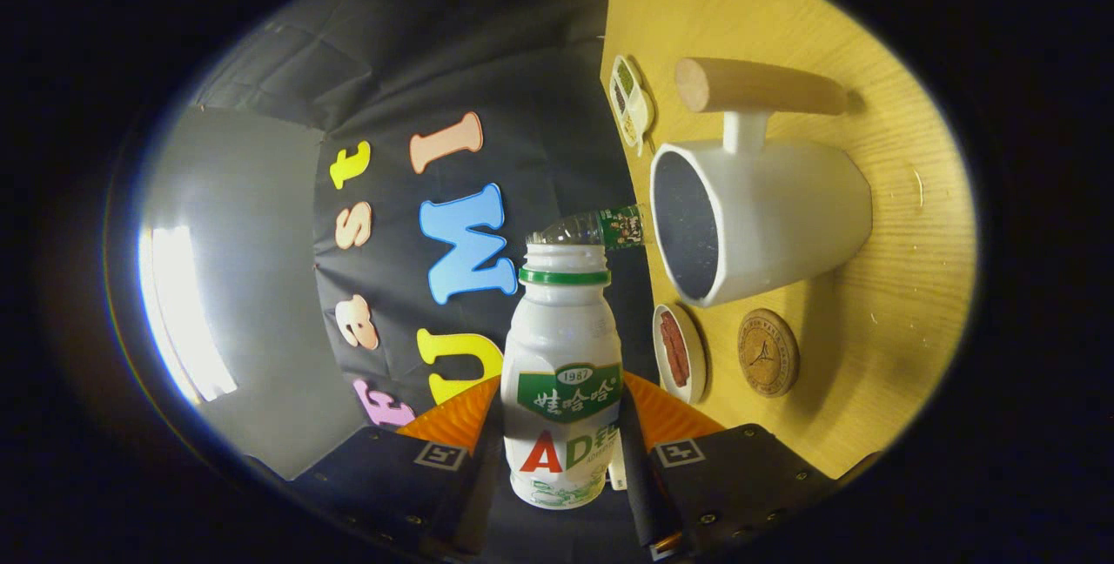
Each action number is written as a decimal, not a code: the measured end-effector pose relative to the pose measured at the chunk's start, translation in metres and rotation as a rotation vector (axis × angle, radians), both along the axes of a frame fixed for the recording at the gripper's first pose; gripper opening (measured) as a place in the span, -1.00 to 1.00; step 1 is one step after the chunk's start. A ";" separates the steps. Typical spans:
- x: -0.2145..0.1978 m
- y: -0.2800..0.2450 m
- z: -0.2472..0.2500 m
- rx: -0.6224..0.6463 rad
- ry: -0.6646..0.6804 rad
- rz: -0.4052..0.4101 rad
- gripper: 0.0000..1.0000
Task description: Take the bottle from table, then pour the juice into the cup, finally place the bottle on the coaster
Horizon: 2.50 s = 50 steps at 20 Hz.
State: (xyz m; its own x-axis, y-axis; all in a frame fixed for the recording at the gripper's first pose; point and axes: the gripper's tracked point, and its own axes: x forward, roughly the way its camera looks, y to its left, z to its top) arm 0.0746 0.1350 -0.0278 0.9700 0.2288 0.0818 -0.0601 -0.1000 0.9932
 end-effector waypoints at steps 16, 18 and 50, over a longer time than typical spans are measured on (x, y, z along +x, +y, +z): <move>0.009 0.007 0.018 -0.767 -0.088 -0.099 0.28; 0.009 0.009 0.019 -0.877 -0.097 -0.101 0.28; 0.070 0.050 -0.042 -1.684 -0.171 -0.036 0.28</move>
